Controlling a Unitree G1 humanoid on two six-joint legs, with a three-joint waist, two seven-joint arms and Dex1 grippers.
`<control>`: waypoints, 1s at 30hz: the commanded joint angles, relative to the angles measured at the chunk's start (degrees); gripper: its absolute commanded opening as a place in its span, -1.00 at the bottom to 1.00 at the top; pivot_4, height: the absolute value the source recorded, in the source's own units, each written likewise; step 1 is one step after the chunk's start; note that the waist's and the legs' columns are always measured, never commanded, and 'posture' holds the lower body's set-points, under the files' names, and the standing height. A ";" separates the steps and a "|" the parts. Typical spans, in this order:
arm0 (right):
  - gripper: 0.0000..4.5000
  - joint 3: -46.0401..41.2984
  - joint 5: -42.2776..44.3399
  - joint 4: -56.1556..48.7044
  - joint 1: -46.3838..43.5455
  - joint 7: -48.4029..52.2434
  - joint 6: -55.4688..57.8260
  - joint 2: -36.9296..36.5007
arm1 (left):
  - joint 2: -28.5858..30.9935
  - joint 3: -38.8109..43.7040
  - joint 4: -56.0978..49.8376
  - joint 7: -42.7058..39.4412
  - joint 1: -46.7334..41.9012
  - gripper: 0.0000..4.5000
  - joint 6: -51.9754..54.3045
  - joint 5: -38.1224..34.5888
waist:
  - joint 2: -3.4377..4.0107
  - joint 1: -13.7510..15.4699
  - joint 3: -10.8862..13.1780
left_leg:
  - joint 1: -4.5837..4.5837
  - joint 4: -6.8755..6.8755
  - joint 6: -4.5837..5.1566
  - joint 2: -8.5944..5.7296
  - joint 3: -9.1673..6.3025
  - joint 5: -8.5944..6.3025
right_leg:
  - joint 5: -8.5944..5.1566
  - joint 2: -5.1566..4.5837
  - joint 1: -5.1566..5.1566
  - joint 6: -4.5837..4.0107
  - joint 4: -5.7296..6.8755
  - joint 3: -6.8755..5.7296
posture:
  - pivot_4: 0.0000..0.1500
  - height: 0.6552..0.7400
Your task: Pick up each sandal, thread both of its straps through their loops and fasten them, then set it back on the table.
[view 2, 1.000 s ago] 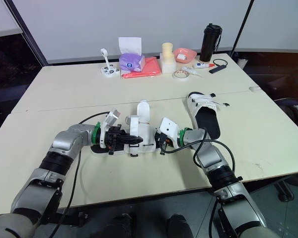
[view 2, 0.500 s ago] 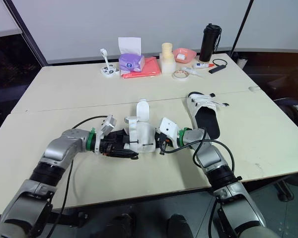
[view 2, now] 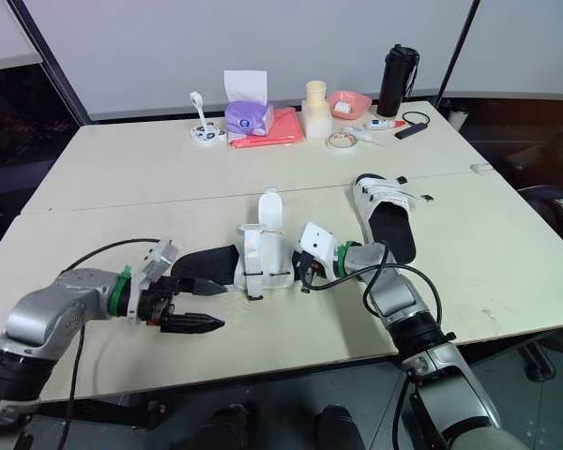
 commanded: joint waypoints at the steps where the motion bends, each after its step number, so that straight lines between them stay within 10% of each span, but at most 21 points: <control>1: -1.00 3.22 -1.41 2.40 1.26 0.92 0.99 0.65 | -2.82 -1.39 -0.30 4.30 0.26 0.97 -3.08 2.13 | -0.01 0.03 0.00 | 0.00 0.00 0.00 0.00 0.00 0.00 | 0.00 -0.01 0.01 0.00 0.00 0.01 | 1.00 1.00; 16: -1.00 3.18 -1.31 1.44 1.69 1.02 1.64 0.42 | -13.30 -6.09 6.30 10.47 -2.07 0.97 -8.59 5.97 | -0.01 0.10 -0.01 | 0.00 -0.02 0.00 -0.04 0.02 0.00 | 0.00 -0.01 0.01 0.00 0.00 -0.01 | 1.00 1.00; 26: -1.00 3.32 -1.39 1.37 1.68 0.89 1.65 0.63 | -15.38 -5.18 5.58 12.26 -1.31 -0.97 -7.18 4.08 | -0.01 0.00 -0.01 | 0.00 -0.03 0.00 -0.05 0.01 0.00 | 0.06 -0.01 0.00 0.13 0.00 -0.02 | 1.00 1.00; 30: -1.00 3.33 -1.37 1.33 1.71 0.96 1.69 0.63 | -11.54 -6.01 1.22 9.13 1.22 -0.97 -2.84 1.32 | -0.01 -0.07 -0.01 | 0.00 -0.08 0.00 -0.04 0.02 0.00 | 0.05 -0.01 -0.03 0.12 -0.01 -0.01 | 1.00 1.00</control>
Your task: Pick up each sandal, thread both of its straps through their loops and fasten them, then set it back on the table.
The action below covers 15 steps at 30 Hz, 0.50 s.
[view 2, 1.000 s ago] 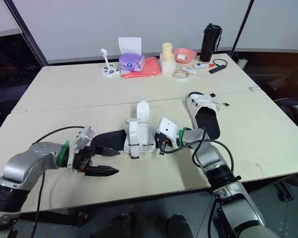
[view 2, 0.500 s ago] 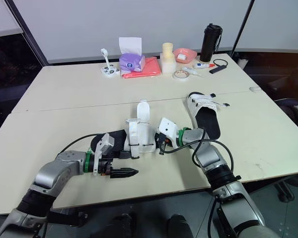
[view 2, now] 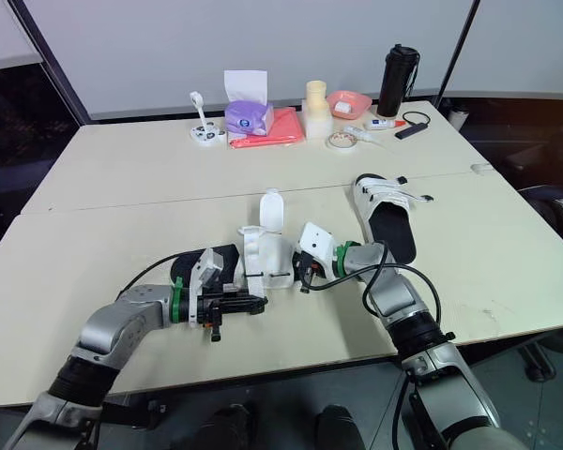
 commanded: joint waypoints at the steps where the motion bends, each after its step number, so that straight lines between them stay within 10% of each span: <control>1: -1.00 3.20 -1.37 1.58 1.77 0.89 1.59 0.40 | 3.70 0.22 -5.50 -3.33 1.83 -0.97 3.57 -3.39 | 0.00 -0.02 0.00 | 0.00 -0.03 0.00 0.00 0.00 0.00 | -0.01 0.00 -0.01 -0.02 0.00 0.00 | 1.00 1.00; 15: -1.00 3.29 -1.34 1.69 1.75 1.70 1.48 0.10 | 13.91 -1.60 -15.74 -9.93 8.92 -0.97 2.76 -5.10 | 0.00 0.05 0.00 | 0.00 -0.40 0.00 0.27 0.06 0.00 | -0.20 -0.01 -0.17 -0.36 -0.10 0.01 | 1.00 1.00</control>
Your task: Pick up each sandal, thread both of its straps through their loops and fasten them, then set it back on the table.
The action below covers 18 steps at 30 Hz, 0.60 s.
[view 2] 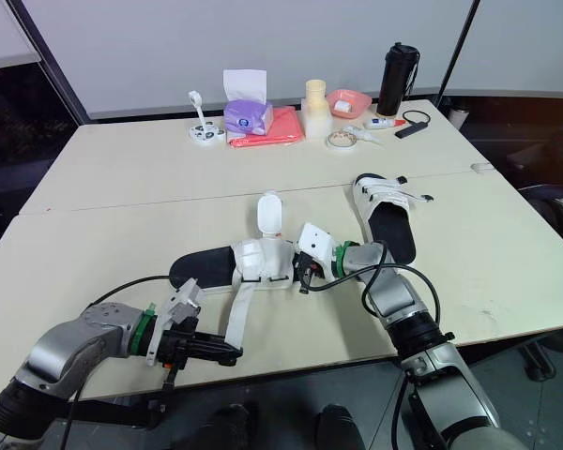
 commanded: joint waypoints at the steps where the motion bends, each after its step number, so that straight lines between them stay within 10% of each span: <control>1: -1.00 3.12 -1.37 2.06 1.74 1.13 1.47 0.03 | 0.27 0.00 -3.37 -0.73 0.63 -0.97 -1.99 -0.82 | 0.00 0.00 0.00 | 0.00 -0.05 0.00 0.02 0.01 0.00 | -0.01 0.01 -0.03 -0.02 -0.01 0.00 | 1.00 1.00; 18: -1.00 3.43 -1.19 0.93 1.61 1.96 1.79 -0.44 | -8.22 -3.35 -5.04 9.44 4.34 -0.97 -12.50 6.18 | -0.01 0.12 0.00 | 0.00 -0.09 0.00 0.10 0.10 0.00 | 0.02 0.07 -0.04 0.02 -0.04 -0.02 | 1.00 1.00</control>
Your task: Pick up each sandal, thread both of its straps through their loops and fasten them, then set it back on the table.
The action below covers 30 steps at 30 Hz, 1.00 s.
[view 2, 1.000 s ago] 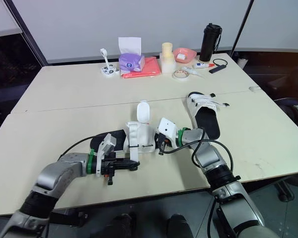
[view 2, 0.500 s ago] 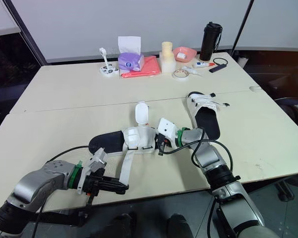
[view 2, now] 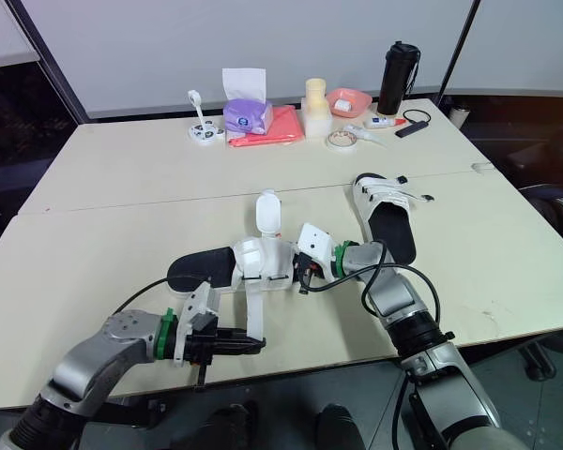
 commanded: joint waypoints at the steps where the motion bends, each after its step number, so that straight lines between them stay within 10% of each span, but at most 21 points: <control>1: -1.00 3.21 -1.18 1.05 1.74 1.76 1.85 -0.26 | 0.37 -0.55 -3.46 0.30 1.58 -0.97 -0.53 -0.50 | 0.00 0.02 0.00 | 0.00 0.00 0.00 0.00 0.01 0.00 | 0.00 0.00 0.00 0.00 0.00 0.00 | 1.00 1.00; 30: -1.00 2.99 -1.56 3.84 -0.40 1.33 0.52 -0.11 | -3.53 13.23 8.04 3.22 -19.95 -0.97 11.17 -16.87 | -0.02 -0.08 0.01 | 0.00 0.07 -0.02 -0.03 -0.02 0.03 | 0.06 0.11 0.02 0.12 0.10 -0.04 | 1.00 1.00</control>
